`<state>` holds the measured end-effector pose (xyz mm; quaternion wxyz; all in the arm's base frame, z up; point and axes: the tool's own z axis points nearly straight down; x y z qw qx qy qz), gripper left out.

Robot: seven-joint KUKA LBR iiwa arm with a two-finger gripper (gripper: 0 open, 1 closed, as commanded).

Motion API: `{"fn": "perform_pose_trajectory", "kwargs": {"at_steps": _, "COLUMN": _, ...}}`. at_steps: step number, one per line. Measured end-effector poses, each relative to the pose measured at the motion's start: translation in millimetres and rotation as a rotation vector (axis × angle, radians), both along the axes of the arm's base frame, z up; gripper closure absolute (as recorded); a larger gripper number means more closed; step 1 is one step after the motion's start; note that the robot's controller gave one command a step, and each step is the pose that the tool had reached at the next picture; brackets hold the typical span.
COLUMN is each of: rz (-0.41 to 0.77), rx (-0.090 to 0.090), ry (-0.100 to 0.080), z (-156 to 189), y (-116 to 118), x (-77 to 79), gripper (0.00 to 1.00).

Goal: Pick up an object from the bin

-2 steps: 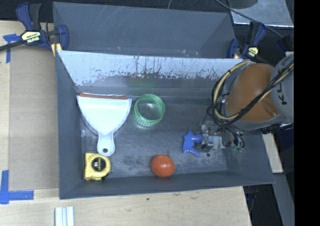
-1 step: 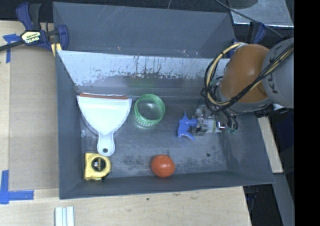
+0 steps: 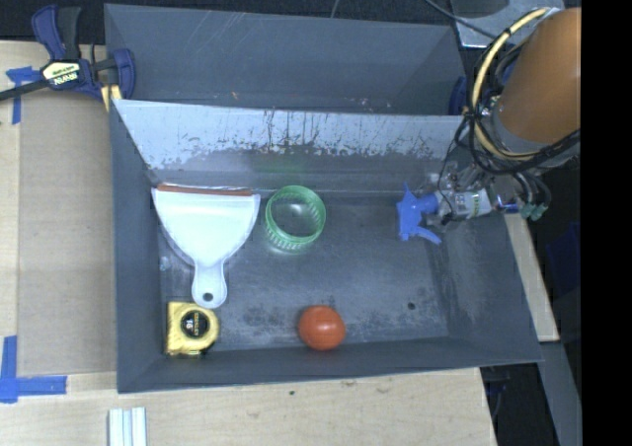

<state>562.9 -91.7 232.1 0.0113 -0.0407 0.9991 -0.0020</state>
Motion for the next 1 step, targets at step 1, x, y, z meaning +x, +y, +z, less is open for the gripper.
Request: {"fn": "perform_pose_trajectory", "kwargs": {"at_steps": 1, "rz": 0.000, "rx": 0.002, "ry": 0.007, "z": -3.8, "y": 0.6, "x": -1.4, "gripper": 0.00}}
